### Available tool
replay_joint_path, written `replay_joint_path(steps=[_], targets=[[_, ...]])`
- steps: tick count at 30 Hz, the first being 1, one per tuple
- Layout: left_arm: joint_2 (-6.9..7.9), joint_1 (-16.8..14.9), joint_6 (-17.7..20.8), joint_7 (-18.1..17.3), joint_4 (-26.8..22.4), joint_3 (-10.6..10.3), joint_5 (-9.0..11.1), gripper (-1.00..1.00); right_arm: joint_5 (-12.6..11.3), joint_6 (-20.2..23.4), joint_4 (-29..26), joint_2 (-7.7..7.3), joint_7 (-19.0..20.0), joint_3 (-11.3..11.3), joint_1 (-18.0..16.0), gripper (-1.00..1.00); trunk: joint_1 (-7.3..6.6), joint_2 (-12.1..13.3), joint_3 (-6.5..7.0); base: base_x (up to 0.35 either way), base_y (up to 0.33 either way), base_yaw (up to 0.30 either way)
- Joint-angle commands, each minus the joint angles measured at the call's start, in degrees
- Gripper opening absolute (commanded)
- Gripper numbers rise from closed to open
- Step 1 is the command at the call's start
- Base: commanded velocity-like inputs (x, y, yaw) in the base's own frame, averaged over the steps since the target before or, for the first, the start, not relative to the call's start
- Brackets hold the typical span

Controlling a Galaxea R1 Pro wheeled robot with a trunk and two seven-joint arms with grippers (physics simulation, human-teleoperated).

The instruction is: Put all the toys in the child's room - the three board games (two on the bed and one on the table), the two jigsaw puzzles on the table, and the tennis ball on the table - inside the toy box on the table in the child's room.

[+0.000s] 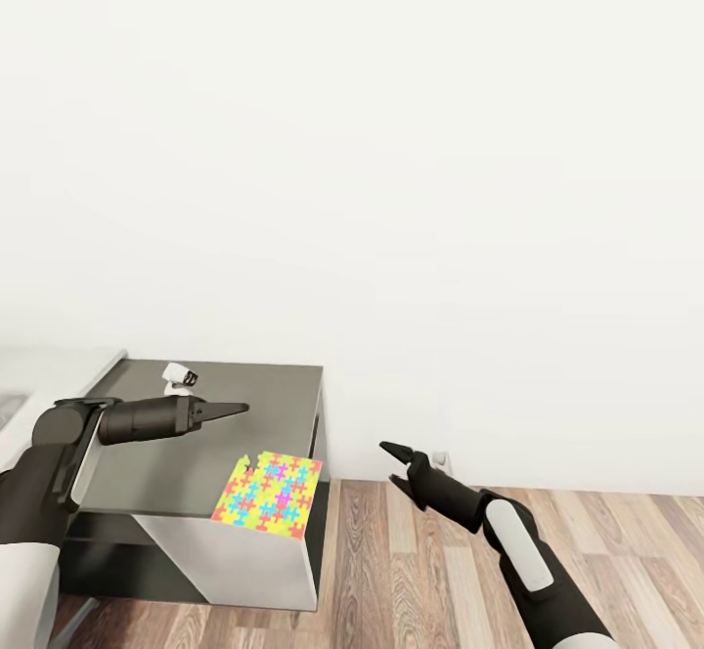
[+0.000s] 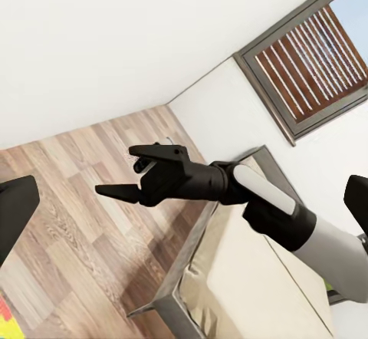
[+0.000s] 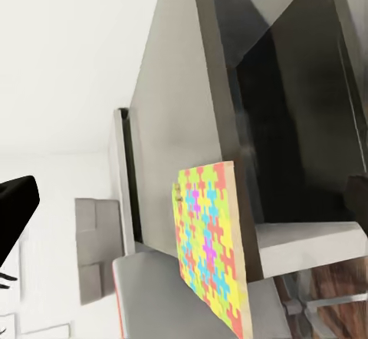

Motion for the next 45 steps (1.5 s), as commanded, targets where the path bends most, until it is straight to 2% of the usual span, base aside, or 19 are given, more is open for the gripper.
replay_joint_path(steps=[1,2,5,12,17,32,37,45], targets=[[0.02,0.0,0.6,-0.2,0.0,0.0,0.0,1.00,-0.6,0.3,0.0,0.02,0.1,0.0,0.0,1.00,0.23,-0.5,-0.24,0.000,0.000,0.000],[0.02,0.0,0.6,-0.2,0.0,0.0,0.0,1.00,-2.1,0.4,0.1,0.03,-0.1,0.2,0.0,1.00,0.45,-0.9,-0.42,0.000,0.000,0.000],[0.02,0.0,0.6,-0.2,0.0,0.1,0.0,1.00,-3.1,0.7,0.4,0.03,-0.3,0.4,-0.1,1.00,1.11,-2.1,-0.96,0.000,0.000,0.000],[-0.09,-0.6,0.6,-0.2,0.2,0.1,0.0,1.00,-3.6,2.8,0.7,0.18,-0.4,0.6,-0.1,1.00,2.64,-4.9,-2.22,0.000,0.000,0.000],[-0.04,-0.9,0.6,-0.2,0.0,0.1,0.0,1.00,-3.7,4.2,0.8,0.18,-0.5,1.1,-0.1,1.00,2.64,-4.9,-2.22,0.000,0.000,0.000],[0.06,-1.0,0.6,-0.2,-0.1,0.1,-0.1,1.00,-3.5,4.4,2.0,0.29,-0.1,1.4,-0.3,1.00,2.64,-4.9,-2.22,0.000,0.000,0.000],[0.01,-1.0,0.6,-0.2,-0.1,0.2,-0.1,1.00,-3.6,4.5,2.5,0.37,0.3,3.1,-0.4,1.00,2.64,-4.9,-2.22,0.000,0.000,0.000],[0.07,-1.0,0.6,-0.2,-0.2,0.1,-0.1,1.00,-3.9,4.5,2.9,0.03,0.4,3.4,-0.4,1.00,2.64,-4.9,-2.22,0.000,0.000,0.000]])
